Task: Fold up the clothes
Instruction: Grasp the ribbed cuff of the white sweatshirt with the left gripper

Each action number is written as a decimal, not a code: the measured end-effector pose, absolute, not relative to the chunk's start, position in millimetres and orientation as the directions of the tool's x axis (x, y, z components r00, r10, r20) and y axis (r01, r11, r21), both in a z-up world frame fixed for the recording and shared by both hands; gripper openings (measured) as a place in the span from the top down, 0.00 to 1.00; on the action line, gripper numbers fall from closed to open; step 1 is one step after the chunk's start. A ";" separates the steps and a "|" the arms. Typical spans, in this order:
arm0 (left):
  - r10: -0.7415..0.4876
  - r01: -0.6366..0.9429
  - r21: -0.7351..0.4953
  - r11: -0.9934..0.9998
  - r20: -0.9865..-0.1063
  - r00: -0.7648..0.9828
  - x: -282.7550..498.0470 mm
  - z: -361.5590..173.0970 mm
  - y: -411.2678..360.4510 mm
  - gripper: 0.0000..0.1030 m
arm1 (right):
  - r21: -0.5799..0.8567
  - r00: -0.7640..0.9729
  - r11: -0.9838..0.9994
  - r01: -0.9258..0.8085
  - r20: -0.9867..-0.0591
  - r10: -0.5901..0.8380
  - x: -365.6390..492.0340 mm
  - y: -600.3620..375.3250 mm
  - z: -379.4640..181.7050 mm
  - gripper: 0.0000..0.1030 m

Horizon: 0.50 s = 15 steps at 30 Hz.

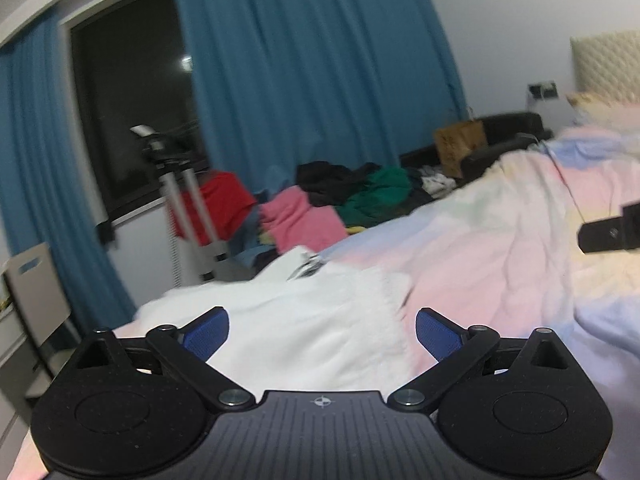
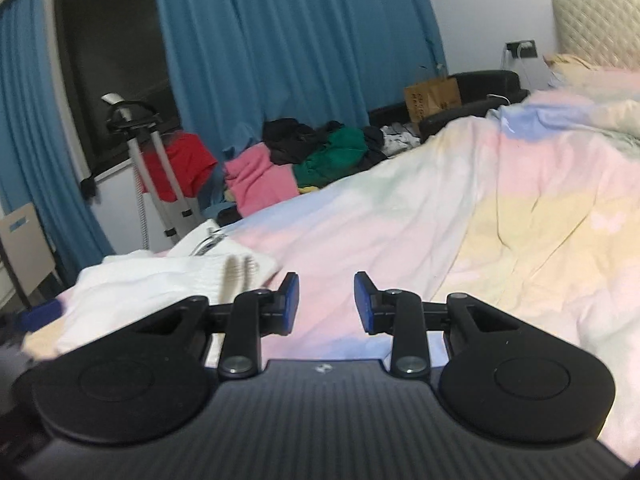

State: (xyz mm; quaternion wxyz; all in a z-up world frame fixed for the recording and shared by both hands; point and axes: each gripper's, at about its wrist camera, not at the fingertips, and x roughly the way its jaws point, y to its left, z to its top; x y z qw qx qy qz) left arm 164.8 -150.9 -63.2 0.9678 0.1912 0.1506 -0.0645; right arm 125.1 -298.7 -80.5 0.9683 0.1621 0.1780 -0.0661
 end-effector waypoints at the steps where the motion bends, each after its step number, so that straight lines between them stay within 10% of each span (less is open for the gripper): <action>1: -0.059 0.179 0.365 0.914 -0.318 0.946 179.7 -69.3 -161.8 0.05 | 0.289 0.925 0.937 0.195 -0.372 -0.077 130.8 -302.1 -86.3 0.67; 9: 0.147 0.045 0.452 0.891 -0.380 0.913 295.2 -119.8 -211.9 0.29 | 0.362 0.887 0.899 0.248 -0.457 -0.060 165.0 -325.5 -130.2 0.67; 15: 0.101 -0.017 0.252 0.968 -0.328 0.939 302.3 -104.0 -184.7 0.60 | 0.379 0.872 0.893 0.243 -0.489 -0.030 182.8 -320.9 -148.8 0.67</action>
